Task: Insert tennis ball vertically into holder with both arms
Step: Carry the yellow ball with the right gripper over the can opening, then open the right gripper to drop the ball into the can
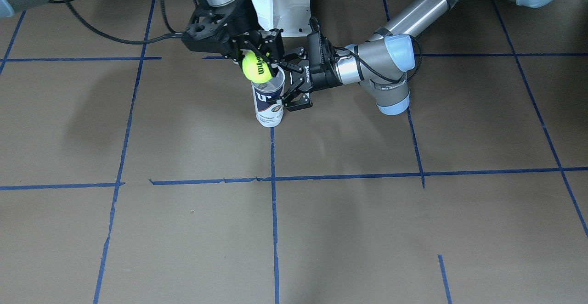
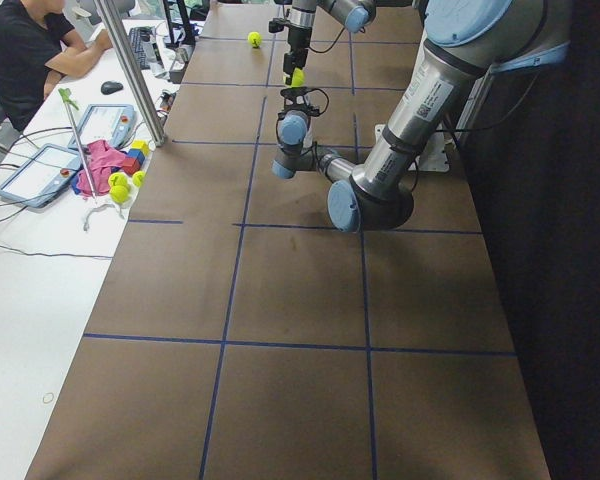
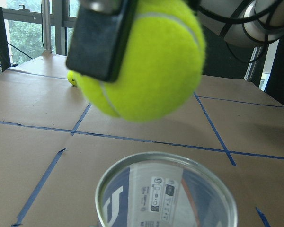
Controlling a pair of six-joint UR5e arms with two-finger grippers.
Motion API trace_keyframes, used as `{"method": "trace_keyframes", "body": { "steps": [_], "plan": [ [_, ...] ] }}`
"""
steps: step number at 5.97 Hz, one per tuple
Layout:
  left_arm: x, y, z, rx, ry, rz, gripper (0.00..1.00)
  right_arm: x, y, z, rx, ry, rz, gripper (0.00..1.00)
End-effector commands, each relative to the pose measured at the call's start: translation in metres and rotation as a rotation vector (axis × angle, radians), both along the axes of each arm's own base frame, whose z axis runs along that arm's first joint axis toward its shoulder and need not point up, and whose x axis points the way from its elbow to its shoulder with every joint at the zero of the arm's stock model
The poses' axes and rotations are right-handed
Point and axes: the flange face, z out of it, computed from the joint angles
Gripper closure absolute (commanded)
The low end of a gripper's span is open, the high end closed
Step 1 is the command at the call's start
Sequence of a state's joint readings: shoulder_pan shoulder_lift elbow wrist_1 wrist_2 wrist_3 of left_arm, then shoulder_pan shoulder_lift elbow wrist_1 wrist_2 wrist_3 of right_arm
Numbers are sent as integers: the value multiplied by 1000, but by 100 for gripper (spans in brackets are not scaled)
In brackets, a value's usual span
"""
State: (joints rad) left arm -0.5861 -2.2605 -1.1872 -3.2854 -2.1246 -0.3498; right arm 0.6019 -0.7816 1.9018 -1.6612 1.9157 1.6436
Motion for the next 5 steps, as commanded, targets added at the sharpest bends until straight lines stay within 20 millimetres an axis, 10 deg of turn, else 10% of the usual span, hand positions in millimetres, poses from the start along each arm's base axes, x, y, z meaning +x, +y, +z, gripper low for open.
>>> {"method": "trace_keyframes", "body": {
  "steps": [1,2,5],
  "plan": [
    [0,0,1,1,1,0,20,-15,6,0,1,11,-3,62],
    [0,0,1,1,1,0,20,-16,7,1,2,13,-7,24],
    [-1,0,0,2,2,0,19,-15,6,2,0,16,-2,1]
  ]
}}
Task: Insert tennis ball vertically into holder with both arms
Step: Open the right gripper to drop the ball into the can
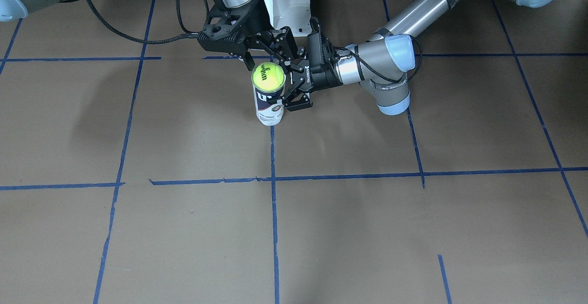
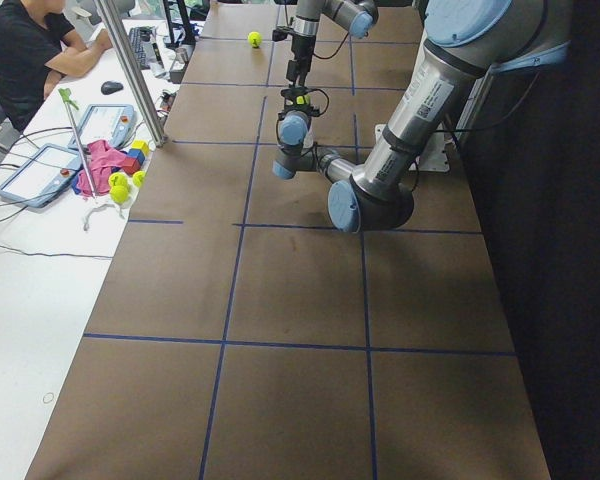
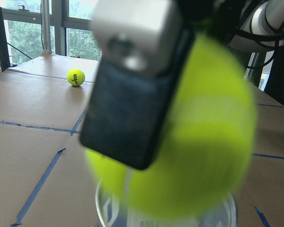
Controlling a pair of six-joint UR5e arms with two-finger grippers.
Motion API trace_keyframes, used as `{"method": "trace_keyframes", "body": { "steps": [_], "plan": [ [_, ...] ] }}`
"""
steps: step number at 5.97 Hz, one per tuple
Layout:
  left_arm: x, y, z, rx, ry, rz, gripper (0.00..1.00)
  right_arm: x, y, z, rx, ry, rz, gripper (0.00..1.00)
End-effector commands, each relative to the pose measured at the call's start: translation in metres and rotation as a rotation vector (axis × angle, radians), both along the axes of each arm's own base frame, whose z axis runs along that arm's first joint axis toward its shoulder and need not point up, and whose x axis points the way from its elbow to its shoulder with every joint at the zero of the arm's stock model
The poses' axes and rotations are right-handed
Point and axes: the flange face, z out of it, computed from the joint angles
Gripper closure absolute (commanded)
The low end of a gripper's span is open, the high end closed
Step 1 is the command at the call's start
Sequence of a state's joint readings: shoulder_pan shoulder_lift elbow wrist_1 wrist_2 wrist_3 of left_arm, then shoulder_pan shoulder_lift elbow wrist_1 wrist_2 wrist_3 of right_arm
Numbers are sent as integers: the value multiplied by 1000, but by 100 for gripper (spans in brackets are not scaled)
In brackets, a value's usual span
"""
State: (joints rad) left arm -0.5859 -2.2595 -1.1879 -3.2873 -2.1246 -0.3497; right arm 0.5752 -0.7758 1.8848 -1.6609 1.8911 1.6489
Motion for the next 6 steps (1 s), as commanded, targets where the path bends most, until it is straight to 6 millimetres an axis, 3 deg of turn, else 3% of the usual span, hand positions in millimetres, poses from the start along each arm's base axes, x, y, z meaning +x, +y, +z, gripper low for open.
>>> {"method": "trace_keyframes", "body": {
  "steps": [1,2,3,4,5,6],
  "plan": [
    [0,0,0,1,1,0,14,0,0,1,-1,2,1,1],
    [0,0,1,0,0,0,12,5,-3,0,4,-2,7,1],
    [0,0,1,0,0,0,8,23,-15,22,-16,18,33,1],
    [0,0,1,1,1,0,8,50,-27,65,-37,62,62,1],
    [-1,0,0,1,2,0,8,97,-29,126,0,130,25,1],
    [0,0,1,1,1,0,8,152,-46,200,59,238,-44,1]
  ]
}}
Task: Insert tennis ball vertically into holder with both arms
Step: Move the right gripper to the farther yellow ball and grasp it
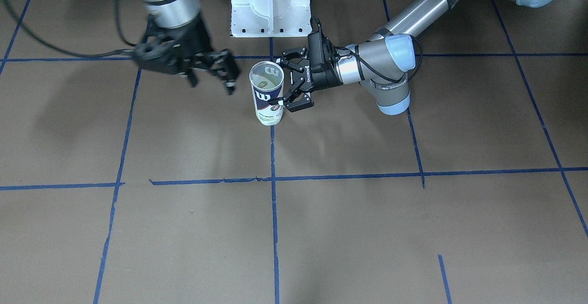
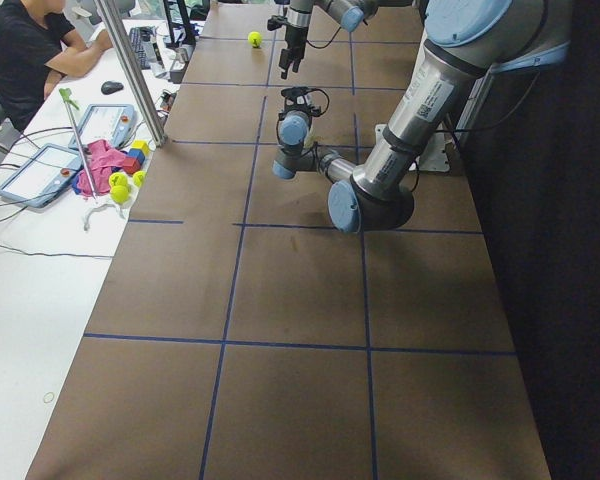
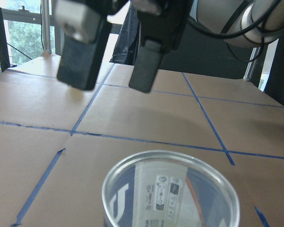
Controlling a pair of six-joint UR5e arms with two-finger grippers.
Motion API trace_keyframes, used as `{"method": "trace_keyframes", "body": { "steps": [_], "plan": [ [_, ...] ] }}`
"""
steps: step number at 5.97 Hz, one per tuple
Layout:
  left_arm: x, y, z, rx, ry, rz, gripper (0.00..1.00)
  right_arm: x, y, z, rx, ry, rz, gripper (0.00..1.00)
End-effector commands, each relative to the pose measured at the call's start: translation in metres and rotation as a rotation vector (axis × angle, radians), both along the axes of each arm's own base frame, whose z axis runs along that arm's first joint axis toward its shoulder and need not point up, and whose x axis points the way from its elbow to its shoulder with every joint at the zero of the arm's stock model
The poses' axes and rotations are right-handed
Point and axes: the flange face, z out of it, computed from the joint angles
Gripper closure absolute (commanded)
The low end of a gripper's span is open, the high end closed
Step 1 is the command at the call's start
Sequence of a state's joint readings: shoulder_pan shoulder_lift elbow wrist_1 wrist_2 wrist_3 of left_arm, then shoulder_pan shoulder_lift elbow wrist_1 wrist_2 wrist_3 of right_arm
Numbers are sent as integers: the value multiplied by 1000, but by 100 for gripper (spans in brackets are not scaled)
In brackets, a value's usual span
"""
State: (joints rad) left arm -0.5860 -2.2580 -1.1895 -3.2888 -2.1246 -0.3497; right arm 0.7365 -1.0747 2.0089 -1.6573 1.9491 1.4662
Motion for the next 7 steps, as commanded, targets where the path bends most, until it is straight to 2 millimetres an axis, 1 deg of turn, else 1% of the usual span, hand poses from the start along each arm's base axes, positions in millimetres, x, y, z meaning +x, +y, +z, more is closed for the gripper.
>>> {"method": "trace_keyframes", "body": {
  "steps": [1,2,3,4,5,6,7],
  "plan": [
    [1,1,1,-1,-2,2,8,105,-34,112,93,175,-95,1],
    [1,1,1,-1,-2,2,8,160,-71,173,34,191,-141,1],
    [1,2,4,-3,-4,3,8,212,-106,226,7,192,-183,1],
    [0,2,3,-8,-3,5,7,245,-135,291,-26,224,-240,1],
    [1,2,3,-20,-4,9,7,258,-167,319,-8,211,-250,1],
    [0,2,2,-23,-2,10,5,255,-178,363,23,206,-247,1],
    [1,2,1,-29,-3,11,4,252,-192,384,34,206,-250,1]
  ]
}}
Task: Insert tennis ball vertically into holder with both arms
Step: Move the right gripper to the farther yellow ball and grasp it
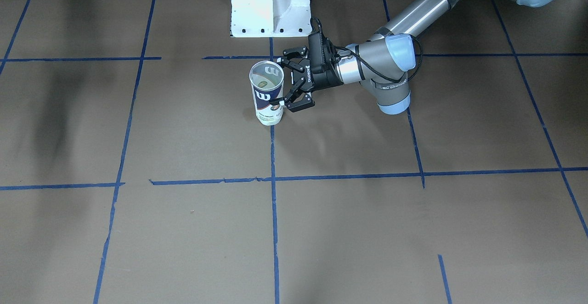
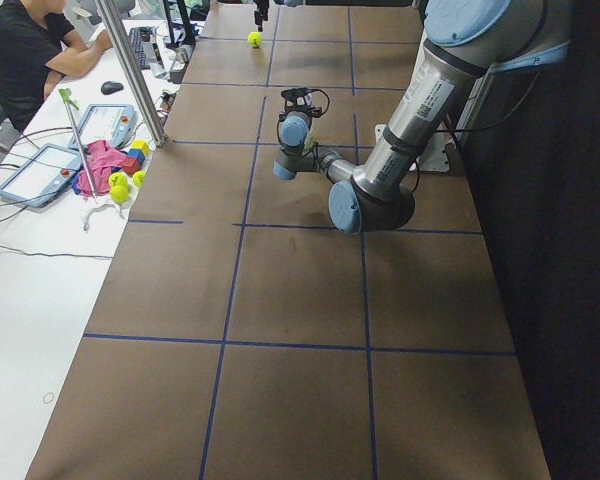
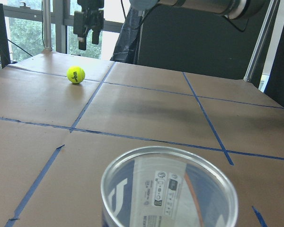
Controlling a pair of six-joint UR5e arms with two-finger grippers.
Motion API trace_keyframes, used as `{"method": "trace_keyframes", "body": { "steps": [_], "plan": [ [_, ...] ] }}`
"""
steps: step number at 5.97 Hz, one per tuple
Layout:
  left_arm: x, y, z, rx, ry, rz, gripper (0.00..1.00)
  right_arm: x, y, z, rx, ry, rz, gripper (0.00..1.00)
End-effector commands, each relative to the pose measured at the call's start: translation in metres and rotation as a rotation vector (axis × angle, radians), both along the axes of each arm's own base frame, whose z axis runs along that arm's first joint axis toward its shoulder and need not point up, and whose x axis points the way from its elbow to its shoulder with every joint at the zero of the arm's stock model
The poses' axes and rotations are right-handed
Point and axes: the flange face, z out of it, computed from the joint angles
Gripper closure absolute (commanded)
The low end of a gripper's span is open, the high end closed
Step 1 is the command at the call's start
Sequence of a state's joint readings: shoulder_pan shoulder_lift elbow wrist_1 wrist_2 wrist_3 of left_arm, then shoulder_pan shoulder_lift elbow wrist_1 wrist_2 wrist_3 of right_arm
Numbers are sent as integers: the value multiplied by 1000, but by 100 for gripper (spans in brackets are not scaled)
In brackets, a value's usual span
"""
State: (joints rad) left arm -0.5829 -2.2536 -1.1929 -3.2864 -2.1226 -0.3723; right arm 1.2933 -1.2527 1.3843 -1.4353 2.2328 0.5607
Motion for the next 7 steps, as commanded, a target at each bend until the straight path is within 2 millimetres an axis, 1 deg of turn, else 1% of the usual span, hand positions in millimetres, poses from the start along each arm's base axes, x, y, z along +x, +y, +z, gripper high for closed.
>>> {"method": "trace_keyframes", "body": {
  "steps": [1,4,5,6,7],
  "plan": [
    [1,-1,-3,-28,0,10,1,-5,-28,35,-4,6,-10,1],
    [1,-1,-2,-35,-3,7,1,0,-28,77,-7,30,-51,2],
    [0,-2,-2,-36,-4,5,1,5,-27,93,-5,52,-57,2],
    [1,-2,-3,-37,-3,6,1,5,-39,95,-5,86,-52,2],
    [1,-1,-2,-36,-4,7,1,7,-42,101,-9,115,-47,2]
  ]
}}
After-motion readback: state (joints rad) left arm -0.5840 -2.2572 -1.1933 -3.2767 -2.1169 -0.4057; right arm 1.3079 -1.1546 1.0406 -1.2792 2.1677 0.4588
